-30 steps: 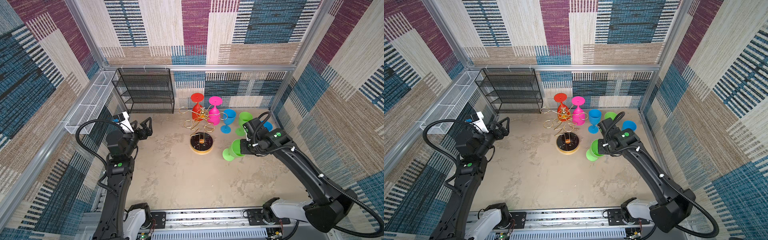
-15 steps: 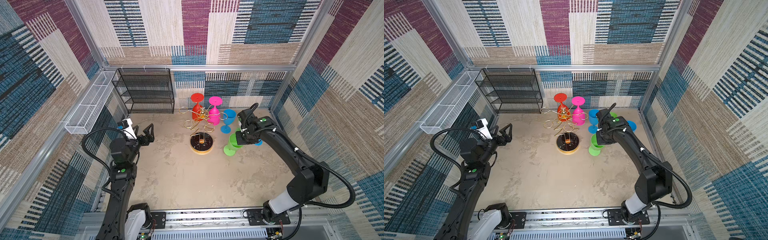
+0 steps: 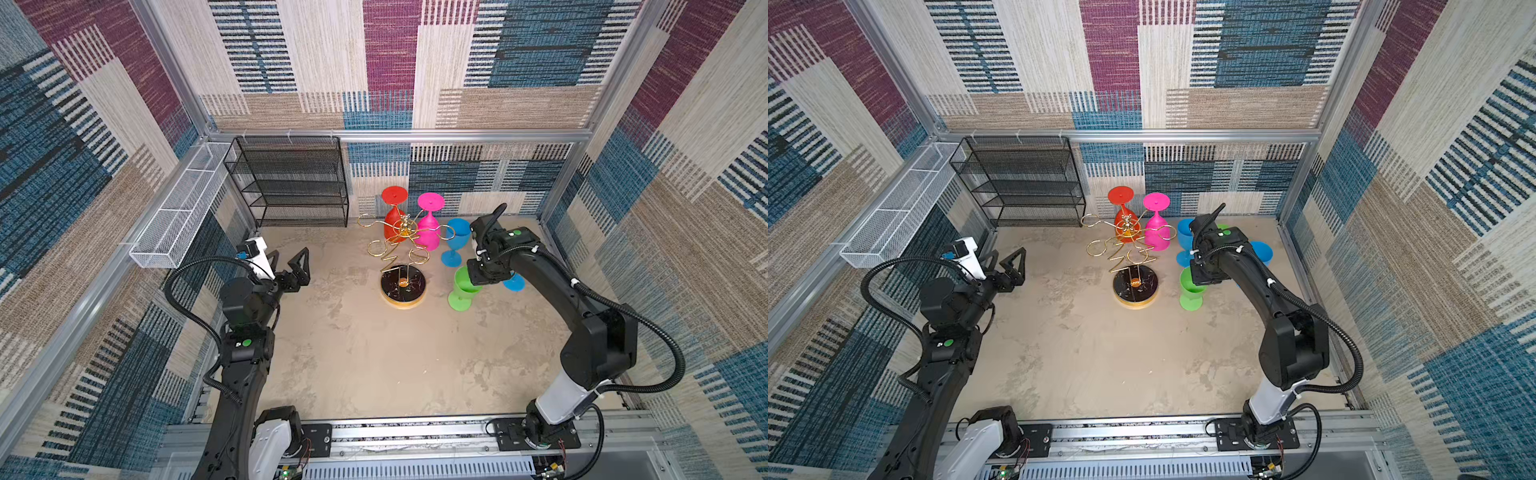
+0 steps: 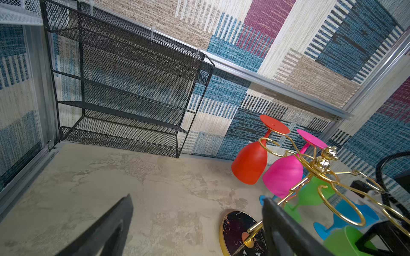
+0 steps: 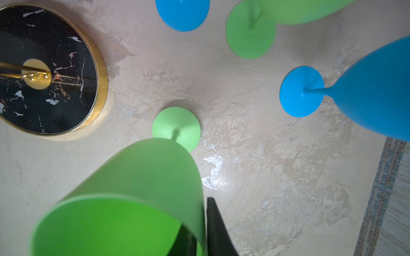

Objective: Take the wine glass off the wine glass rack
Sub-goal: 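Open the right gripper and raise it off the standing green glass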

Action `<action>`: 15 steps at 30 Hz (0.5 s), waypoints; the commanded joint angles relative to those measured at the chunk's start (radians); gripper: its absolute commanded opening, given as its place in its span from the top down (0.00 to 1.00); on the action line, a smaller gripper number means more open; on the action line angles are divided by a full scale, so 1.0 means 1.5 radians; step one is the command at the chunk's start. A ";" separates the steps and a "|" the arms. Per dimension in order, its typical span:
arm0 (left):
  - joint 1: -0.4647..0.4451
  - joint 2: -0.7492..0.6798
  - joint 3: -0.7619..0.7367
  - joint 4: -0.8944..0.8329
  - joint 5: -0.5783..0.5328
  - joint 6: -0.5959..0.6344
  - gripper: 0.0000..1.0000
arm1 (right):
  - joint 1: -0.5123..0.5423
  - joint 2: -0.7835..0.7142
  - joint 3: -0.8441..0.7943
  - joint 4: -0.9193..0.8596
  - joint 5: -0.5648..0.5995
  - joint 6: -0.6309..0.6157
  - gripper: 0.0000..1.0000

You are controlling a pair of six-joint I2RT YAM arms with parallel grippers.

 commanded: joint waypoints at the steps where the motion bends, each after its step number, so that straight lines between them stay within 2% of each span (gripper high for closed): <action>1: 0.000 -0.003 0.010 -0.001 0.009 0.016 0.07 | 0.000 -0.001 0.013 0.020 -0.006 -0.006 0.69; 4: 0.000 -0.002 0.019 -0.015 0.005 0.010 0.07 | -0.001 -0.009 0.029 0.022 -0.020 -0.007 0.58; 7: 0.000 -0.003 0.028 -0.020 0.008 0.000 0.08 | -0.002 -0.023 0.075 0.017 -0.035 -0.006 0.52; 12: -0.001 -0.009 0.038 -0.027 0.007 -0.015 0.08 | -0.010 -0.057 0.144 0.007 -0.048 -0.001 0.47; 15: 0.000 -0.020 0.043 -0.031 0.005 -0.023 0.08 | -0.025 -0.091 0.158 0.045 -0.105 0.005 0.45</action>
